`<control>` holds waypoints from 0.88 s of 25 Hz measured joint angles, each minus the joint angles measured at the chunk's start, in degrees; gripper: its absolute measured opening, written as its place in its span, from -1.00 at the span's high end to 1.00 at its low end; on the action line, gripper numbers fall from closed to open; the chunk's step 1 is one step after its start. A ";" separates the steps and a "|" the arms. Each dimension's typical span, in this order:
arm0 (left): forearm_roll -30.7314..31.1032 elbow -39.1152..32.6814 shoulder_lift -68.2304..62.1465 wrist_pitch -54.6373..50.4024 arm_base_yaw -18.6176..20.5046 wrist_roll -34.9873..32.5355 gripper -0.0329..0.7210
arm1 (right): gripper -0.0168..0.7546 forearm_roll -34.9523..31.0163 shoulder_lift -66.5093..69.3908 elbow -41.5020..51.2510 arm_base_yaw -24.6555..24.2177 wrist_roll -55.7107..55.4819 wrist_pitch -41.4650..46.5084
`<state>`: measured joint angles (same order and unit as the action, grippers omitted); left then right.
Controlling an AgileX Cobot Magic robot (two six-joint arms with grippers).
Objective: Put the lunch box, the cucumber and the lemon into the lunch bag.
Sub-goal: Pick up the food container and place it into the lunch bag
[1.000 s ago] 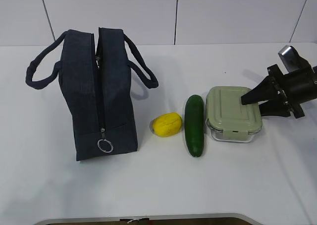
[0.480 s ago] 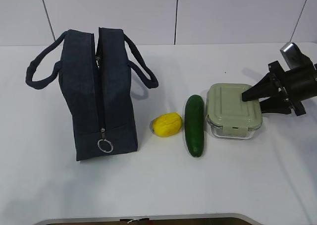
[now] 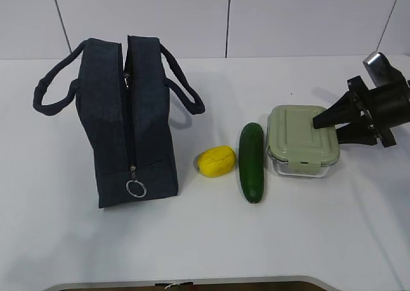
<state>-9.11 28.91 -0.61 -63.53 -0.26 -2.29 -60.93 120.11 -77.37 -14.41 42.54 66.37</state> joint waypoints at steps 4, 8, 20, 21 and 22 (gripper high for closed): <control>-1.12 0.00 0.00 0.25 0.00 0.00 0.27 | -0.01 -0.34 -0.53 0.00 0.00 -0.28 0.00; -1.99 0.12 -0.28 0.79 0.00 0.00 0.27 | -0.01 -0.44 -0.53 0.00 0.28 -0.68 0.00; -11.03 5.21 -12.86 2.30 0.00 0.00 0.27 | -0.01 -1.56 -2.27 0.10 3.32 -1.13 0.00; -12.69 5.21 -14.54 2.44 0.00 0.00 0.27 | -0.01 -1.65 -2.71 0.10 3.32 -1.23 0.00; -14.30 5.21 -16.10 2.80 0.00 0.00 0.27 | -0.01 -1.65 -3.39 0.10 3.32 -1.27 0.00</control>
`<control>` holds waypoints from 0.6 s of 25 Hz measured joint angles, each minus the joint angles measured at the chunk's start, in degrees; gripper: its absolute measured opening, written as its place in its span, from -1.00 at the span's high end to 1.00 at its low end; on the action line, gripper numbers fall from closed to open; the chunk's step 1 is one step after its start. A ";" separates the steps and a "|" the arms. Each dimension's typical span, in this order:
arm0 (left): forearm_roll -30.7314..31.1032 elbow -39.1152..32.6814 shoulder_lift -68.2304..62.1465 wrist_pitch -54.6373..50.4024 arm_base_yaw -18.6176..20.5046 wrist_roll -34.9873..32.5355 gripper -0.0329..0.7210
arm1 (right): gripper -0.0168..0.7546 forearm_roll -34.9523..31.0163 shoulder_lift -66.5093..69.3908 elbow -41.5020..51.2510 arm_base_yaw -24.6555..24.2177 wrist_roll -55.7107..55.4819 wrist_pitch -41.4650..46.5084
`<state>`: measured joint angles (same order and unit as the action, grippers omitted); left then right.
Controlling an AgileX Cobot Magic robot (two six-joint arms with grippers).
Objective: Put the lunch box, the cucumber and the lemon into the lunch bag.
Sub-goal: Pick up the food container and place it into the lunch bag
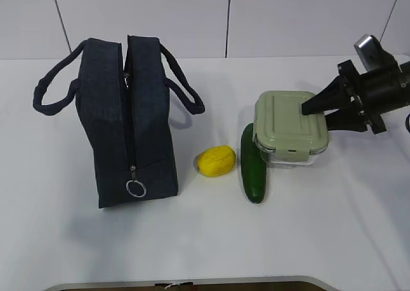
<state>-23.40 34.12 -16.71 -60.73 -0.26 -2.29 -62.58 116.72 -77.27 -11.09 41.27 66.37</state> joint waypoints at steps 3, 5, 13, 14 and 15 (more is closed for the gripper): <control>-3.52 0.00 -3.94 2.60 0.00 0.00 0.27 | -0.01 -0.53 -2.05 0.00 0.00 -0.05 0.00; -5.05 0.00 -6.06 4.49 0.00 -1.37 0.27 | -0.01 -1.43 -3.17 0.00 0.00 -0.17 0.00; -13.28 0.00 -15.14 7.31 0.00 -7.00 0.27 | -0.01 -2.65 -6.74 0.00 1.48 -0.90 0.11; -14.15 0.00 -16.07 7.90 0.00 -7.90 0.27 | -0.01 -2.96 -7.01 0.00 1.94 -0.90 0.11; -14.92 0.00 -17.00 8.67 0.00 -8.73 0.26 | -0.01 -3.32 -7.28 0.00 2.60 -1.04 0.24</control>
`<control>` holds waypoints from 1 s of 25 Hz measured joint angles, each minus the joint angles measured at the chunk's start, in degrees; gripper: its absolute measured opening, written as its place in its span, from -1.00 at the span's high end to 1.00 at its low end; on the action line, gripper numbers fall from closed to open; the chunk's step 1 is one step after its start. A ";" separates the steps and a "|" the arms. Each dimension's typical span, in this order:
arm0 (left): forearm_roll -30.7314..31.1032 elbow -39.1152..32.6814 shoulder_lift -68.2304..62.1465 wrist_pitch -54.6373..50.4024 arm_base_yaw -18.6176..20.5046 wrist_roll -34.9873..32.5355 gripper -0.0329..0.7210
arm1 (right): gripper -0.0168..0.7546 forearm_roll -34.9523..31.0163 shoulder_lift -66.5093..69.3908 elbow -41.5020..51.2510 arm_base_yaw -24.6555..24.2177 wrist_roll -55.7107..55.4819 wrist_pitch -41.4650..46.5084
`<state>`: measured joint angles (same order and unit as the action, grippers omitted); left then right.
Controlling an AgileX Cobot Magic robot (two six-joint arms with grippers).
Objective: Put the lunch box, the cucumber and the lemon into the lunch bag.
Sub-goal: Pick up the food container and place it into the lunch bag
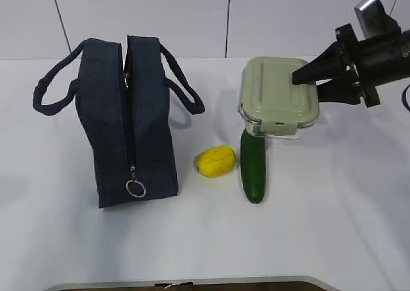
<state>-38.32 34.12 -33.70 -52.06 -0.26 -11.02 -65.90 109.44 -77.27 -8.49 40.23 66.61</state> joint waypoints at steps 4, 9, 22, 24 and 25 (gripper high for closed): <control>-3.55 0.00 -3.84 1.32 0.00 -1.52 0.08 | -0.01 -1.63 -0.32 0.00 2.67 -0.53 0.15; -7.86 2.03 -9.45 2.23 0.00 -5.83 -0.04 | -0.01 -3.90 -0.32 0.00 5.49 -1.01 0.15; -8.17 22.66 -39.02 -0.65 0.00 -9.84 -0.04 | -0.01 -12.10 -0.32 0.00 7.45 -0.94 0.15; -8.17 26.32 -42.74 -2.07 0.00 -9.84 -0.04 | -0.01 -12.70 -0.32 0.00 7.45 -0.86 0.15; -8.27 27.66 -44.52 -2.32 0.00 -9.91 -0.04 | -0.01 -13.35 -0.32 0.00 7.45 -0.86 0.15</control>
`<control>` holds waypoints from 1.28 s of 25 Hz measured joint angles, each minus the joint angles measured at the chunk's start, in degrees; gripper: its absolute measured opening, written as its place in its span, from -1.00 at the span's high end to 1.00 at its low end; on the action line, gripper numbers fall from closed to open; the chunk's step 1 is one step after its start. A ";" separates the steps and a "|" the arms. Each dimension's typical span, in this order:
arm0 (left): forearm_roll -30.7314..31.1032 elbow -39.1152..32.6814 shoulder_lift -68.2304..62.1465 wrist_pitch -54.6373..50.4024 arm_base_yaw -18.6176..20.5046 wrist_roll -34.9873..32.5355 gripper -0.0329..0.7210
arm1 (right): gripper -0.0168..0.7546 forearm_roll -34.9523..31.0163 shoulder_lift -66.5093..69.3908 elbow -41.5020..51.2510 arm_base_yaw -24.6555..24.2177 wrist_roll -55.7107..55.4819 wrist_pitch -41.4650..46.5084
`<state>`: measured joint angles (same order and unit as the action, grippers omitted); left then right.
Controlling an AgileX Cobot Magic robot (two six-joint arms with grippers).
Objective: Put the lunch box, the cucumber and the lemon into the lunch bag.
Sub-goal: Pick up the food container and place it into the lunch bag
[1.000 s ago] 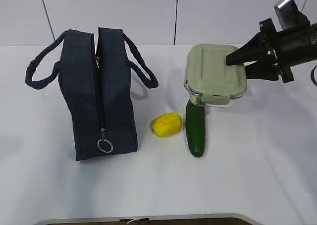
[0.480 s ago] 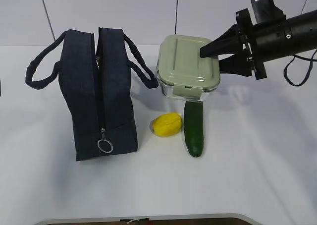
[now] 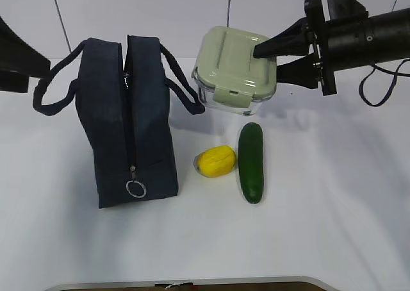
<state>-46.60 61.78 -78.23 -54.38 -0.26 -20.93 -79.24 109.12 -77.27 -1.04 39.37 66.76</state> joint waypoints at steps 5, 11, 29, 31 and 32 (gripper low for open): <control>-3.41 5.52 -6.66 -1.70 0.00 -0.70 -0.02 | -0.01 -3.37 0.00 0.00 1.17 0.55 -0.12; -4.75 7.06 -11.73 -2.54 0.00 -1.24 -0.01 | -0.01 -3.50 0.00 -4.05 3.65 0.55 -0.12; -14.16 8.22 -18.85 -3.58 0.00 -5.04 -0.15 | -0.01 -3.40 0.00 -10.52 7.83 -1.20 0.35; -14.78 8.89 -19.77 -4.07 -0.11 -5.16 -0.15 | -0.01 -3.40 0.00 -10.52 8.69 -1.20 0.45; -15.02 8.99 -20.15 -4.19 -0.11 -5.27 -0.15 | -0.01 -3.40 0.00 -10.52 8.99 -1.20 0.45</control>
<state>-61.62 70.77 -98.38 -58.57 -0.37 -26.20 -82.65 109.12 -87.79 7.95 38.17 67.21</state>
